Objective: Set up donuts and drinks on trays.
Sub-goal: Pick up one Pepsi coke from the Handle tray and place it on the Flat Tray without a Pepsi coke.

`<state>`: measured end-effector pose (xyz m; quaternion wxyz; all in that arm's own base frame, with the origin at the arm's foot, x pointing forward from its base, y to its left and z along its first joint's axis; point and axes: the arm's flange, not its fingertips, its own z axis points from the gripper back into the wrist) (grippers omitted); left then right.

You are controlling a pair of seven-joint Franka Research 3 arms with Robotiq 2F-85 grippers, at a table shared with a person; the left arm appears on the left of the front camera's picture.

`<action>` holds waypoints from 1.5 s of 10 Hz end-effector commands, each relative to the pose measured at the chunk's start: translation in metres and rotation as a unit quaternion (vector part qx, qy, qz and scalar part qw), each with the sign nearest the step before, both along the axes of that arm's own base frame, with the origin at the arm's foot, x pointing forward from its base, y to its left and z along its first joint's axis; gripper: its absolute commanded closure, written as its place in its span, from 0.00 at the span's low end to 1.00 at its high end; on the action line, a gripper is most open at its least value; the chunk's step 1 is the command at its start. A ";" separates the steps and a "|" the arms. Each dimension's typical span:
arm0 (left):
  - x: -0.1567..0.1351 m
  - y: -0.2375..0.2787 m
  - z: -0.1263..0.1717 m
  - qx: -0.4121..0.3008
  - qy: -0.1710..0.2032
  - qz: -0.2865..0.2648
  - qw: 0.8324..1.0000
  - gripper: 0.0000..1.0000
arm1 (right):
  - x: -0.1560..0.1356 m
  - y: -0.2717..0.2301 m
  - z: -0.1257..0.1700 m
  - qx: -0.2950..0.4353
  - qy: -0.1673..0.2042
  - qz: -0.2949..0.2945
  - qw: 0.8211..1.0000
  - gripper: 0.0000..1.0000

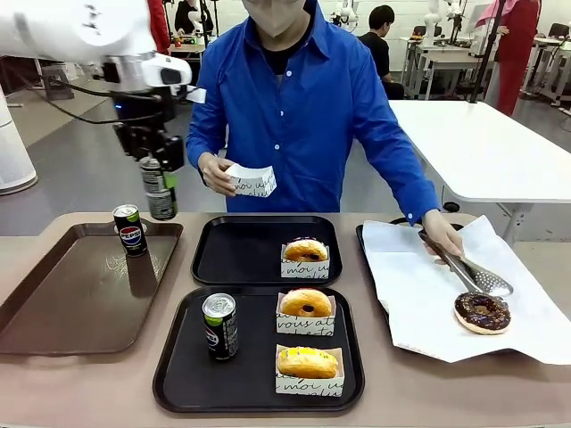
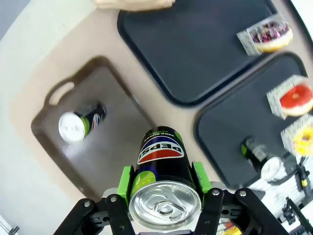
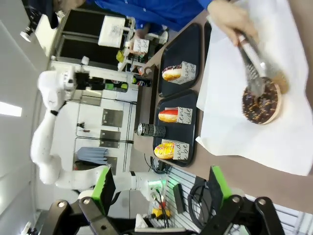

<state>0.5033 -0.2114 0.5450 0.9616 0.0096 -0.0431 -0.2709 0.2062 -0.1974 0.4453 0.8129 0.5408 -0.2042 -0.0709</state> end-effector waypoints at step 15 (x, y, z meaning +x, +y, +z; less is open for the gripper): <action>0.032 -0.052 -0.083 -0.018 -0.012 -0.032 0.999 0.41 | 0.000 -0.001 -0.001 0.003 -0.008 0.002 1.000 0.00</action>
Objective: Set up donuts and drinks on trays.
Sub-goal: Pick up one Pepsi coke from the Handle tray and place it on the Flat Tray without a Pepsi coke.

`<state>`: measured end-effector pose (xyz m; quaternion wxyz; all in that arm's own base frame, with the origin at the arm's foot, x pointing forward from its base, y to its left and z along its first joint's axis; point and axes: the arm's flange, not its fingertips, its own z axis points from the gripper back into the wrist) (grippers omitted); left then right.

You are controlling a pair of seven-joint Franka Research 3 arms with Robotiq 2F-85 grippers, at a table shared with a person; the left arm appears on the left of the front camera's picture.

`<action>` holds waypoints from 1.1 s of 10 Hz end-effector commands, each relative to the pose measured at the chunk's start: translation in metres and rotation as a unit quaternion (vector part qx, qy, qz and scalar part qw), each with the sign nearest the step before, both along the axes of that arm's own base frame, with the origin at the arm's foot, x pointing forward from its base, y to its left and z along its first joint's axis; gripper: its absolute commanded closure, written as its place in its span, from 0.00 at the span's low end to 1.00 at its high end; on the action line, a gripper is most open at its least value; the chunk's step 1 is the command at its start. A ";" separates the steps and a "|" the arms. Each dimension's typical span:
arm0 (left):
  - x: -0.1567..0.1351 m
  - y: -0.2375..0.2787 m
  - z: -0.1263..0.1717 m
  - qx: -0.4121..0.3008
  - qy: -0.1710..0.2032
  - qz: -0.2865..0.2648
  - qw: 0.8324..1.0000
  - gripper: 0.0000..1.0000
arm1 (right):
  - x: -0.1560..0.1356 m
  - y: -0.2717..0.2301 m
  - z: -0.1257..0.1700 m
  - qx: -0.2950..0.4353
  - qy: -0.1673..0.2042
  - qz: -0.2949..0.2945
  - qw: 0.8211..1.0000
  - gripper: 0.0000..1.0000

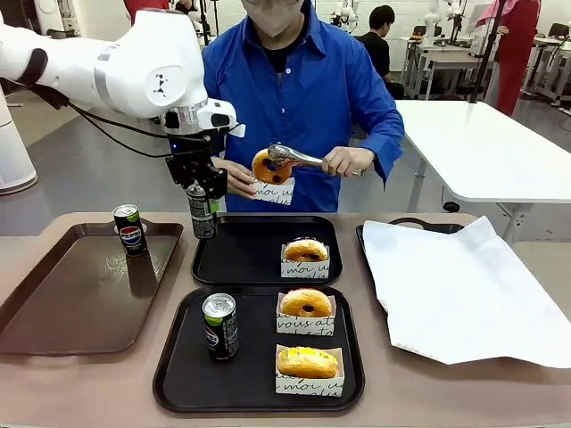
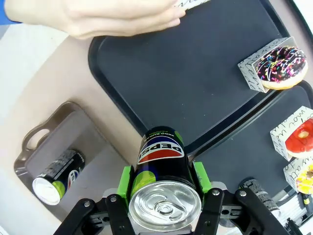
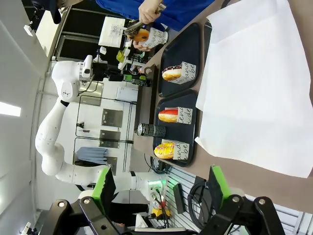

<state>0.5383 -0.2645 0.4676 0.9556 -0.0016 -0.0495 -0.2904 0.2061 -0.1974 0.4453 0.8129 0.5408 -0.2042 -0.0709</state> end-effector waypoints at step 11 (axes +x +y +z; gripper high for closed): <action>-0.105 0.133 0.041 0.008 -0.006 -0.064 0.998 0.41 | 0.000 -0.001 -0.001 0.003 -0.008 0.002 1.000 0.00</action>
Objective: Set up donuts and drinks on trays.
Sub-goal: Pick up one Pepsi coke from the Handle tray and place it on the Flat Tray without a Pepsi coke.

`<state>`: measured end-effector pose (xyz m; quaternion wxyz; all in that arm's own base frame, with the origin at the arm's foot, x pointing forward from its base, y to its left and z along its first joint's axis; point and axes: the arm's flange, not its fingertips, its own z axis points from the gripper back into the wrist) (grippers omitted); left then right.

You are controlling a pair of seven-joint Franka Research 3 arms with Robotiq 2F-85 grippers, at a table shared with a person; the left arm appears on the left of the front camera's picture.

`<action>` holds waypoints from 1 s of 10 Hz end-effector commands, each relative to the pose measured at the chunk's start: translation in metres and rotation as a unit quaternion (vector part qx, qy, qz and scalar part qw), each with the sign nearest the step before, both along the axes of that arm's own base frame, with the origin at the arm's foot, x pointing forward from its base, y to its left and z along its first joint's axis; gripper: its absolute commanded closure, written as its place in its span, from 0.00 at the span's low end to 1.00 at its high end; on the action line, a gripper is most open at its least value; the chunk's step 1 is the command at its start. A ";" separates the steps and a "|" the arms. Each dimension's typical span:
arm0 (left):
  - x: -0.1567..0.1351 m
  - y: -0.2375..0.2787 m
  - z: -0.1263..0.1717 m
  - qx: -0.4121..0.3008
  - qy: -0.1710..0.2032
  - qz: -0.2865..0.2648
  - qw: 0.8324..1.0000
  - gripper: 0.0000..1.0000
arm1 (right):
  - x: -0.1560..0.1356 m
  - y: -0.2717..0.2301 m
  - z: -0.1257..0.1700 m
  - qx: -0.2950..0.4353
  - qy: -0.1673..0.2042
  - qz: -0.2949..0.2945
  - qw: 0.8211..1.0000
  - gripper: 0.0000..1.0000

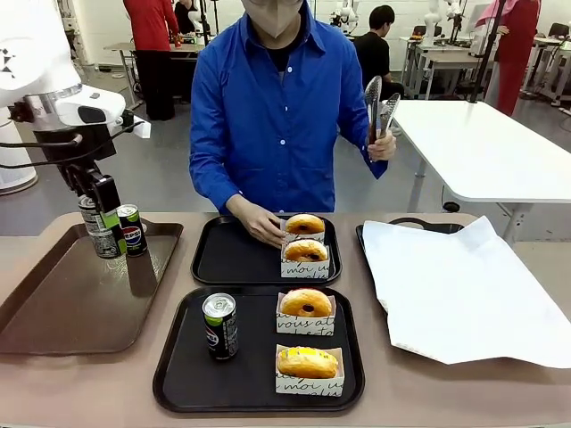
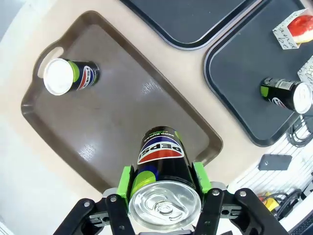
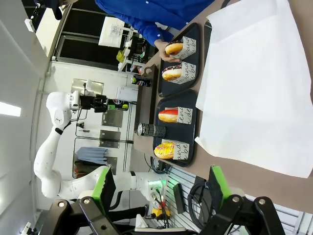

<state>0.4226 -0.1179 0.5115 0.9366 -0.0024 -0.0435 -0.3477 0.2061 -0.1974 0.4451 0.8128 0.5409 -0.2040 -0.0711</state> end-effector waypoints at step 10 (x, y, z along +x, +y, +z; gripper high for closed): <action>0.128 -0.103 -0.030 0.032 0.020 0.029 0.999 0.41 | 0.000 -0.001 0.000 0.003 -0.009 0.002 1.000 0.00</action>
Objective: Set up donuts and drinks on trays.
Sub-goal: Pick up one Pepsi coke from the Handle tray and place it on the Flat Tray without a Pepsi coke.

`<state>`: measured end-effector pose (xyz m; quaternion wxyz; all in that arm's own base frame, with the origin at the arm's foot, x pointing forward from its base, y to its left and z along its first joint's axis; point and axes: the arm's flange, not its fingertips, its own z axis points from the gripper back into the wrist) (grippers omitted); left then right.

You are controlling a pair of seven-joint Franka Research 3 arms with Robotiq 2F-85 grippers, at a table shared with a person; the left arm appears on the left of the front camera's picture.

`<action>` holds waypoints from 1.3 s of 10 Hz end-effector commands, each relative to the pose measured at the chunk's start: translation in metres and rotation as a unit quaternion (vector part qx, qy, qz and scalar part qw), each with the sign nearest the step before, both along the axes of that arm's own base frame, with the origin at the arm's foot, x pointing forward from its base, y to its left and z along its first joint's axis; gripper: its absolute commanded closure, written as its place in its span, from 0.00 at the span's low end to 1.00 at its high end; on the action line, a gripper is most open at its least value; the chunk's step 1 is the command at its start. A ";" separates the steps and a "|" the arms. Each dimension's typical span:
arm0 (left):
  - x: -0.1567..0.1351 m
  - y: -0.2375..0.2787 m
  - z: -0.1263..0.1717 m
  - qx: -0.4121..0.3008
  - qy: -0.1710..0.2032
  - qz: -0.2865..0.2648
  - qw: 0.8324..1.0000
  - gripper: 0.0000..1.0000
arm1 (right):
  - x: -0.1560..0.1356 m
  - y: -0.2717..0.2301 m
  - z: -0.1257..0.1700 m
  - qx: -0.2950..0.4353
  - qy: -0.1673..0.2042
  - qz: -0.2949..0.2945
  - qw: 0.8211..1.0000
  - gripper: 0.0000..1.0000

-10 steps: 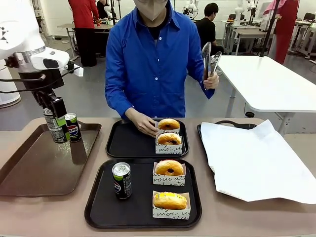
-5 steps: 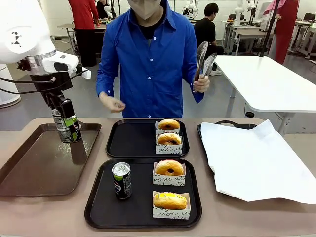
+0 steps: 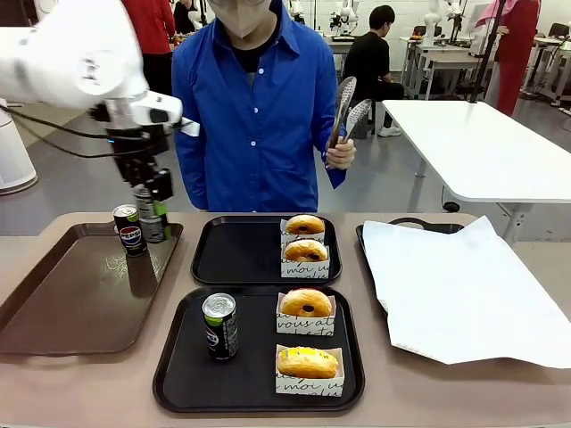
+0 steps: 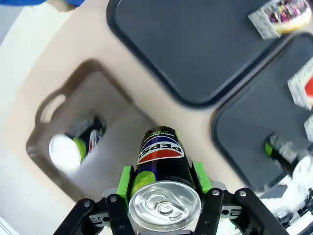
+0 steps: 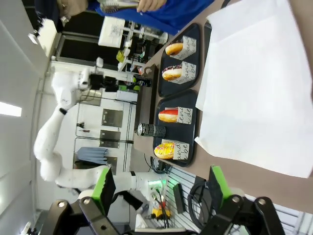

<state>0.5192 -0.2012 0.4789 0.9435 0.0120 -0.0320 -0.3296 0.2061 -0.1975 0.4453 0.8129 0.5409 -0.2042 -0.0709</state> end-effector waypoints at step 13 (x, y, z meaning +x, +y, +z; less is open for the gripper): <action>0.035 -0.077 -0.084 -0.023 -0.055 0.021 0.998 0.00 | 0.000 -0.001 -0.001 0.003 -0.008 0.002 1.000 0.00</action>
